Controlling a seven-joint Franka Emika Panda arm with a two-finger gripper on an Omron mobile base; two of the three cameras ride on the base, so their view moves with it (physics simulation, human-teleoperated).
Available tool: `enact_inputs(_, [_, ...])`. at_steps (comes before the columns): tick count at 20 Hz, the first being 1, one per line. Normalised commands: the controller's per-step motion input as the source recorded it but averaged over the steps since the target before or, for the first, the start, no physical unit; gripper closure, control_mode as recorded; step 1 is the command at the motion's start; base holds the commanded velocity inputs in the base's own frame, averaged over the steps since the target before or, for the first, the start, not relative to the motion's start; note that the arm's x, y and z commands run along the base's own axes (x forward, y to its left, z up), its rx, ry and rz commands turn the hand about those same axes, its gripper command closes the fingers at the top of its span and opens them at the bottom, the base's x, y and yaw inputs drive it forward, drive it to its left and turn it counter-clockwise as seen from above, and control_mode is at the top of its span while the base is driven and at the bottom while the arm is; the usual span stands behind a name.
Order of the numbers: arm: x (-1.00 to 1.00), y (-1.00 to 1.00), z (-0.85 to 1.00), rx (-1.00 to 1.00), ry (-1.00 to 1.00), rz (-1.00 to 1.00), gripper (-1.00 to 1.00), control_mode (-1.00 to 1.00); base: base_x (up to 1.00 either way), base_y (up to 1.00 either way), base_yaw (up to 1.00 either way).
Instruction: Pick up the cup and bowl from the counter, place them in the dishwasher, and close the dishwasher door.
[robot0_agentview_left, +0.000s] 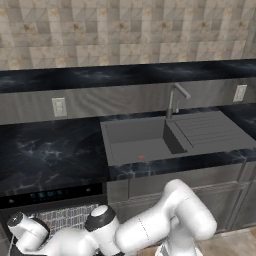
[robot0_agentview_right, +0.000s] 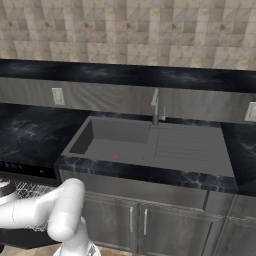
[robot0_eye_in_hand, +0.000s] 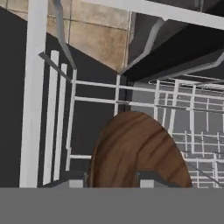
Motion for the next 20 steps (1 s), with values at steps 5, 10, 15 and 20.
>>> enact_inputs(5, [-0.26, 0.0, -0.56, -0.23, -0.08, 0.0, -1.0, -1.0, 0.0, 0.0, 0.0])
enact_inputs(10, [-0.45, 0.0, -0.32, -0.28, -0.15, 0.0, -1.0, -1.0, 0.0, 0.0, 0.0])
enact_inputs(15, [-0.4, -0.01, -0.03, -0.15, -0.15, 0.0, -1.0, -1.0, 0.0, 0.0, 0.0])
enact_inputs(20, [-0.22, -0.22, 0.0, -0.01, -0.12, 0.0, -1.0, -1.0, 0.0, 0.0, 0.0])
